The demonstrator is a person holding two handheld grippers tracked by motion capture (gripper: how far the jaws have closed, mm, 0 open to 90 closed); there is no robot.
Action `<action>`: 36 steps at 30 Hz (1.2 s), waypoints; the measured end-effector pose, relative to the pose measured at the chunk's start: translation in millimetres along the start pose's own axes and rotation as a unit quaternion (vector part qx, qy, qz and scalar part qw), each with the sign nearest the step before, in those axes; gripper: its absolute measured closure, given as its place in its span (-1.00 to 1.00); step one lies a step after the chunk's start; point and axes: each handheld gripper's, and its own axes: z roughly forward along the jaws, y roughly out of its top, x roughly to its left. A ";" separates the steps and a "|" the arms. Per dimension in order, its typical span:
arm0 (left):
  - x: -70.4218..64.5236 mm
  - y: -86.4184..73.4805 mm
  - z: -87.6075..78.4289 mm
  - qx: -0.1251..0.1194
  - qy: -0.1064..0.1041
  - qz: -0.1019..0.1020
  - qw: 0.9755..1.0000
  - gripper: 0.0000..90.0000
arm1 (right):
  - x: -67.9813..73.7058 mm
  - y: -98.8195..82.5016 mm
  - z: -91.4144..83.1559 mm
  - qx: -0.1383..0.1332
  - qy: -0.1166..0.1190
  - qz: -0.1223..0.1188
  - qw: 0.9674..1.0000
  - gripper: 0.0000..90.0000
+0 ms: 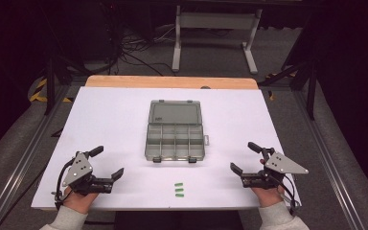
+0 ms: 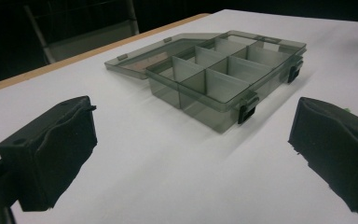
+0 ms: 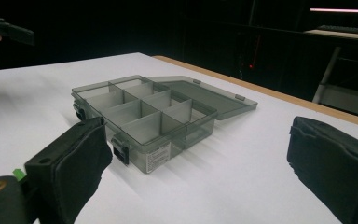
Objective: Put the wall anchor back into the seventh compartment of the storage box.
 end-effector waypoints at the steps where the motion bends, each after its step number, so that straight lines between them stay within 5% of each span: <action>1: 0.4 0.4 -1.4 -0.002 0.000 -0.001 1.000 -0.97 | 0.0 0.5 -0.6 -0.001 0.001 0.001 1.000 -0.88; 7: 1.0 -1.0 -2.2 -0.012 0.005 -0.014 1.000 -0.97 | -1.3 0.9 -3.7 -0.004 -0.001 0.007 1.000 -0.87; 18: -3.7 -1.5 0.0 -0.013 -0.004 -0.002 1.000 -0.97 | 0.7 2.9 -3.0 -0.009 0.010 0.007 1.000 -0.81; 25: -1.2 -1.0 -1.9 -0.023 0.003 -0.008 1.000 -0.97 | 4.0 11.1 7.6 -0.002 0.037 0.016 0.999 -0.63; 36: 1.0 -1.5 -1.8 -0.031 0.007 -0.019 0.999 -0.97 | 31.6 34.1 38.5 0.005 0.087 -0.019 0.996 -0.52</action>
